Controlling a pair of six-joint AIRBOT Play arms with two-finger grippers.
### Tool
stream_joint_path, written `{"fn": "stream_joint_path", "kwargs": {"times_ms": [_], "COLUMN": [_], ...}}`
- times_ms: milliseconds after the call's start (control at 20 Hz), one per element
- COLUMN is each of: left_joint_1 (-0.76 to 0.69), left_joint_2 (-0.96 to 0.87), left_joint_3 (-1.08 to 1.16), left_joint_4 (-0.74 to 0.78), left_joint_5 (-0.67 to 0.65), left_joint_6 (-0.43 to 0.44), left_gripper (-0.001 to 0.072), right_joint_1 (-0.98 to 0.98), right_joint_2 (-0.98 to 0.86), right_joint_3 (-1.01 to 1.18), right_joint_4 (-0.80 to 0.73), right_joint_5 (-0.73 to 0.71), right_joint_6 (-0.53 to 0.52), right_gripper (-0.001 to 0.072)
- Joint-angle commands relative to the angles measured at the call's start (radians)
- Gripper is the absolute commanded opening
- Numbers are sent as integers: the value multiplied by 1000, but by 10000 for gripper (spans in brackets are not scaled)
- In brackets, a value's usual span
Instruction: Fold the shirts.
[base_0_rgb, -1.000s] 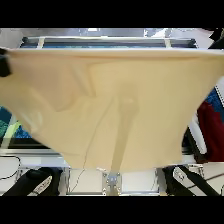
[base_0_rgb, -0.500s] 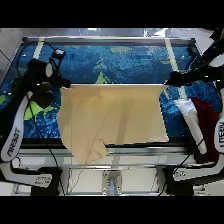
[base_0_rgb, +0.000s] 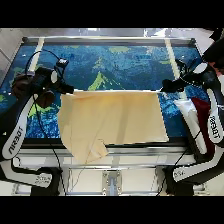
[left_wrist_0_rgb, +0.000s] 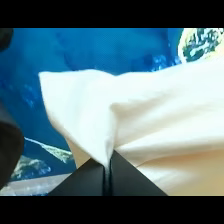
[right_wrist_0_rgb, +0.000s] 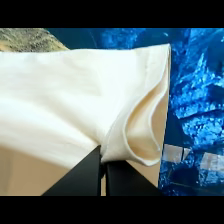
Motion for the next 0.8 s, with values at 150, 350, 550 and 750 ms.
{"fn": "stream_joint_path", "kwargs": {"times_ms": [150, 350, 550, 750], "left_joint_1": [3, 2, 2, 7], "left_joint_2": [162, 136, 127, 308], "left_joint_3": [-306, -358, -358, -358], "left_joint_4": [-14, -77, -138, -137], "left_joint_5": [-26, 23, 15, -41], "left_joint_6": [-11, -11, -14, -64], "left_gripper": [14, 14, 345, 509], "right_joint_1": [8, 8, 8, -17], "right_joint_2": [-3, -4, 2, 121], "right_joint_3": [-117, -193, -203, -124], "right_joint_4": [-56, -45, -12, -169], "right_joint_5": [41, -21, 31, 221], "right_joint_6": [-13, -13, -12, -13], "right_gripper": [13, 15, 425, 424]}}
